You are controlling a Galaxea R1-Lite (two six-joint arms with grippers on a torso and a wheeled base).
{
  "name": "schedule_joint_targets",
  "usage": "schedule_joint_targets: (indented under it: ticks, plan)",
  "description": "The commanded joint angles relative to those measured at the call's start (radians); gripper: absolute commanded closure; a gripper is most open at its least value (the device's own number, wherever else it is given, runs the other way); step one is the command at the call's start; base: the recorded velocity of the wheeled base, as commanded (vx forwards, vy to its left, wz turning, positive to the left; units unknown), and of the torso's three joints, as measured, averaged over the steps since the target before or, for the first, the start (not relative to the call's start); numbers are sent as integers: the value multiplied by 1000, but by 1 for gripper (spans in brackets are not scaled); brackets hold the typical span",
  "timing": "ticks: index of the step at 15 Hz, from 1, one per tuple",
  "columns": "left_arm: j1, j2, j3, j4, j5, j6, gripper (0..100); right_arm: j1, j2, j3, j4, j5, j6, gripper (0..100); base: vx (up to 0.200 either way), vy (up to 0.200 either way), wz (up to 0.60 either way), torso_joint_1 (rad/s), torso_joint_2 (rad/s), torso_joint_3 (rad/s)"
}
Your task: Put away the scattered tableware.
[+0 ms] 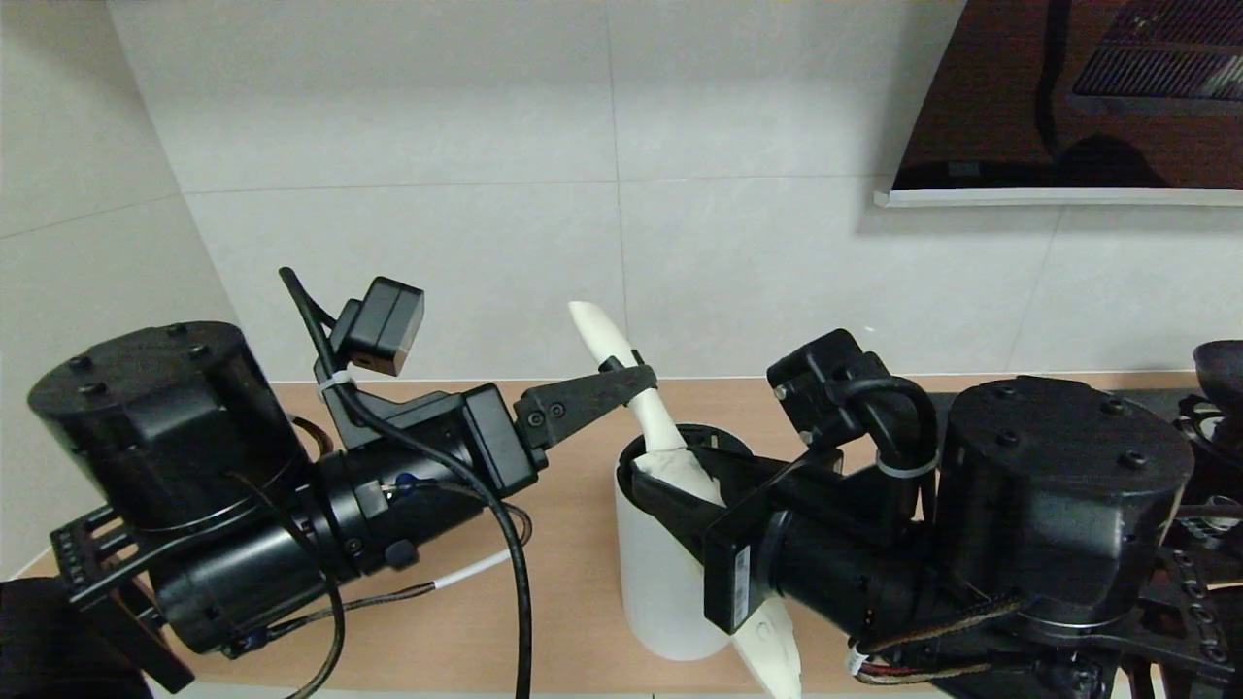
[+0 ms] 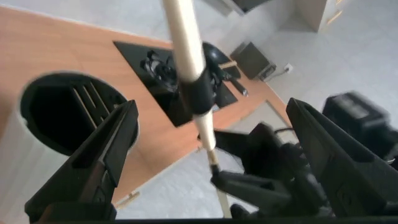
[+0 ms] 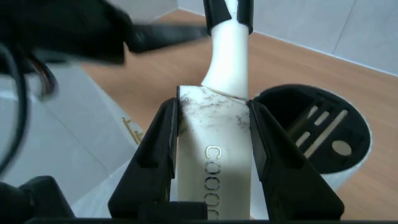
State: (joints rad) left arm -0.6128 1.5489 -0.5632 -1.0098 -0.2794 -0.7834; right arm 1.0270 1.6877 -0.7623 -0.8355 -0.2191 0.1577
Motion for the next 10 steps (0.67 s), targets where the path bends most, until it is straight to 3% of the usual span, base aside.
schedule_joint_targets:
  ticks: [1, 10]
  plan:
    - [-2, 7, 6, 0, 0, 1, 0, 13, 4, 3, -8, 0, 2, 100, 0, 0, 0, 0, 0, 0]
    - [-2, 17, 8, -20, 5, 1, 0, 58, 15, 9, -10, 1, 11, 100, 0, 0, 0, 0, 0, 0]
